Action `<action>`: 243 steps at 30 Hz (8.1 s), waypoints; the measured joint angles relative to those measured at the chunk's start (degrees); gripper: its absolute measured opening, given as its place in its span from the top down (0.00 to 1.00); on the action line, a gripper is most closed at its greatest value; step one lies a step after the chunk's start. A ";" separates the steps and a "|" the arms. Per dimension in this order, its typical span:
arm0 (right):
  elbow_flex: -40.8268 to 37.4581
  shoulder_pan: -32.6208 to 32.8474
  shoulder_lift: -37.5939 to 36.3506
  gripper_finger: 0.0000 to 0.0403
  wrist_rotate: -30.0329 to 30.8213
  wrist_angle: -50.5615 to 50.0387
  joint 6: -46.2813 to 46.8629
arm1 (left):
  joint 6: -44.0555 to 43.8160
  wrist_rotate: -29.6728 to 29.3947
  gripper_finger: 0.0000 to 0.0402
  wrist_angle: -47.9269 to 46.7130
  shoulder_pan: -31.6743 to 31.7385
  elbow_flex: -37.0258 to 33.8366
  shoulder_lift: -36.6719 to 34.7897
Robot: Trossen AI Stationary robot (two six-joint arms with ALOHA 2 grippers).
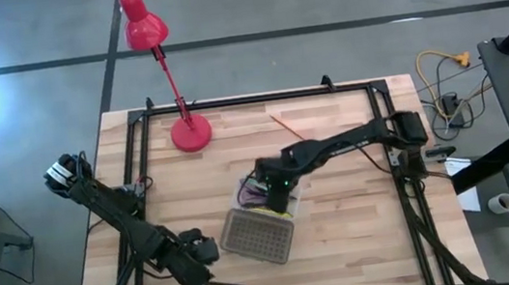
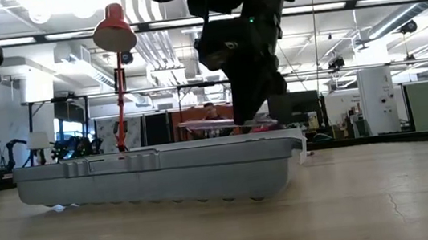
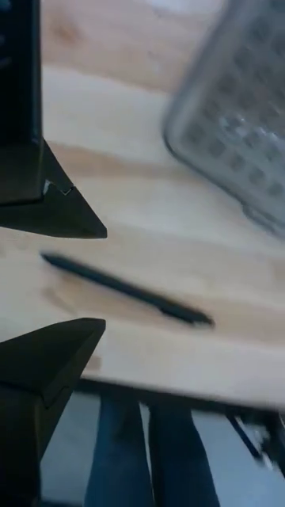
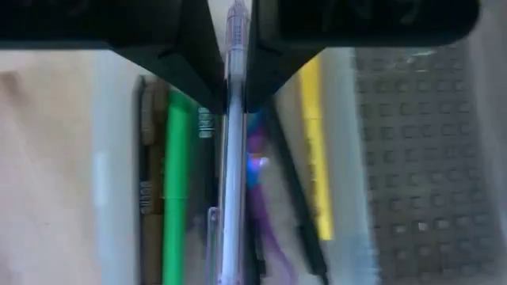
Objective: Pick & place school supplies into a supply box
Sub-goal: Put the white pen into the supply box, then put the black pen into the supply box, then put the orange pen into the supply box, then close the supply box
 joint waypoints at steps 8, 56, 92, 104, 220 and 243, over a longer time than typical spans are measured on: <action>-0.02 2.21 0.51 0.67 1.78 0.09 3.21 | 3.57 1.58 0.60 6.86 -1.58 1.27 4.88; -2.37 2.66 -25.40 0.48 41.18 -17.73 8.24 | 20.26 -6.95 0.98 -15.87 2.78 11.91 9.29; -13.31 -20.83 -21.14 0.48 20.06 -9.22 3.35 | 32.12 -5.63 0.66 -5.80 22.27 9.45 -2.22; -12.87 -28.09 -3.98 0.52 12.69 -3.74 -7.08 | 12.96 -14.58 0.65 -7.63 12.79 9.42 -6.05; -8.52 -10.33 0.20 0.84 0.90 1.79 3.48 | -2.32 -14.45 0.65 22.35 4.25 1.23 22.27; -8.52 -9.31 0.40 0.84 -0.75 -1.20 -1.12 | 9.14 -19.88 0.65 -0.22 5.83 17.53 21.60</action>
